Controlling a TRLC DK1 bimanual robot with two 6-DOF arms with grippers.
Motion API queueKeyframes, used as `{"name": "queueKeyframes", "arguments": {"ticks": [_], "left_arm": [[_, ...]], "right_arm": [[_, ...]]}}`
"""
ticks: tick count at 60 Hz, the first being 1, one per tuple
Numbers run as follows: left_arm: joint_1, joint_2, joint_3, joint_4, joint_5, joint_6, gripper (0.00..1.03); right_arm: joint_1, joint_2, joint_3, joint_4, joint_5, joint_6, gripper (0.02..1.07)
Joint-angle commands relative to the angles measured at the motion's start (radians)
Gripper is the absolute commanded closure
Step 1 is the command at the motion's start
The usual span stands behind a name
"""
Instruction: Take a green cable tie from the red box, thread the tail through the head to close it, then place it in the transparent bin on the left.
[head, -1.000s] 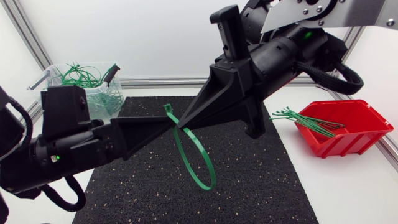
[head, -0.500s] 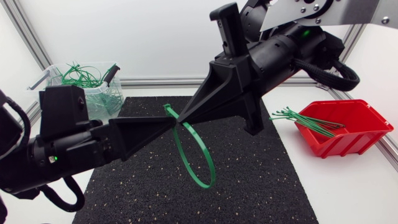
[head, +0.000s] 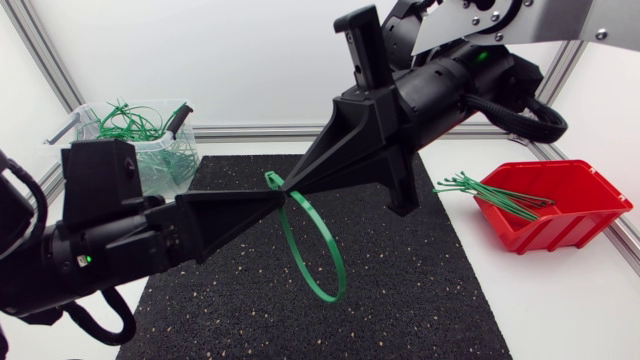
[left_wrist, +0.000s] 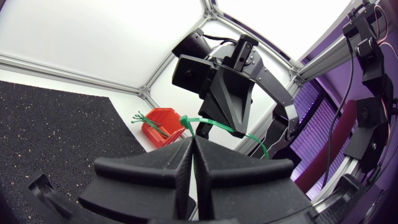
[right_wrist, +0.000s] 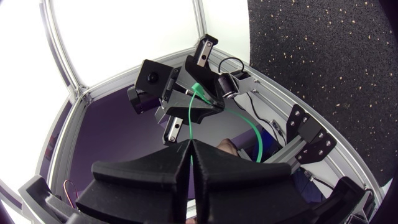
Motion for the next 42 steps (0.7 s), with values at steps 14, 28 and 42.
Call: {"name": "queueKeyframes", "arguments": {"ticks": [14, 28, 42], "left_arm": [[-0.032, -0.025, -0.003, 0.012, -0.014, 0.031, 1.00], [-0.070, -0.039, -0.005, -0.002, -0.047, 0.052, 1.00], [-0.084, -0.059, -0.008, -0.022, -0.067, 0.075, 1.00]], "right_arm": [[-0.018, 0.069, 0.034, -0.009, 0.000, -0.003, 1.00], [-0.012, 0.122, 0.063, -0.010, 0.002, -0.003, 1.00], [-0.005, 0.162, 0.075, -0.016, 0.005, -0.001, 0.98]]}}
